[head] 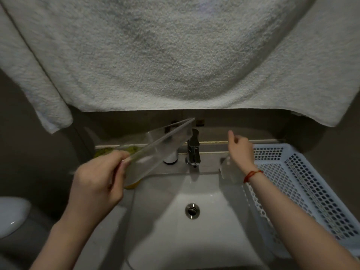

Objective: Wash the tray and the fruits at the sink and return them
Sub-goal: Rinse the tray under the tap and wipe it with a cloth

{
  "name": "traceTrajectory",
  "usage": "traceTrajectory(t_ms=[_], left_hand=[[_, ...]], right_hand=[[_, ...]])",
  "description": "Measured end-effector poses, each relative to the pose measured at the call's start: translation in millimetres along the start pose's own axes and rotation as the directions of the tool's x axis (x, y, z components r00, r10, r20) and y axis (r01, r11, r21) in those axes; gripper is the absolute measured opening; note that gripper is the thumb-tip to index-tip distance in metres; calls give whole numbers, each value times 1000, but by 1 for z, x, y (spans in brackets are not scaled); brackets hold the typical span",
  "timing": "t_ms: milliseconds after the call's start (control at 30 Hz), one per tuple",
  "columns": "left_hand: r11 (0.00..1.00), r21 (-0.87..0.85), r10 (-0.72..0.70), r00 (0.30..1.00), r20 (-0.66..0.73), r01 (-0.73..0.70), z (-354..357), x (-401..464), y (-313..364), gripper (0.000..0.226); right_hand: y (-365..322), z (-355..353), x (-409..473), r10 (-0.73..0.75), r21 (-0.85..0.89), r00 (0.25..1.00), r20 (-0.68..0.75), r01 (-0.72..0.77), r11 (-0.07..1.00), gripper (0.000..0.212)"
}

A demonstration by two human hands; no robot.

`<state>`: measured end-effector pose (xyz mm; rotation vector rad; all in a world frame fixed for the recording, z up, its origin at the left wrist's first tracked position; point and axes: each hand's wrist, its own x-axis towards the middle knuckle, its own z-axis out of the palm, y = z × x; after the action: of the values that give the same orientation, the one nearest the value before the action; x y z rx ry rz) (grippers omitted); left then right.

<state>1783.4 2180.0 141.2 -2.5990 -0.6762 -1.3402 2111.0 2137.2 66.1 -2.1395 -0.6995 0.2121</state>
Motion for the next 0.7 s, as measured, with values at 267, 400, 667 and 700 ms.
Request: traceTrajectory(t_ms=[267, 400, 667, 700], left_hand=[[959, -113, 261, 965, 1, -259, -1, -32, 14, 10], [969, -38, 247, 967, 58, -245, -9, -49, 15, 13], [874, 51, -478, 838, 261, 483, -37, -82, 5, 45], [746, -41, -635, 728, 259, 665, -40, -88, 3, 63]], right_hand=[[-88, -21, 1, -79, 174, 822, 564, -25, 984, 49], [-87, -7, -1, -144, 10, 748, 648, 180, 984, 22], [-94, 27, -19, -360, 178, 761, 540, 315, 932, 17], [-97, 31, -21, -387, 183, 762, 520, 343, 921, 16]])
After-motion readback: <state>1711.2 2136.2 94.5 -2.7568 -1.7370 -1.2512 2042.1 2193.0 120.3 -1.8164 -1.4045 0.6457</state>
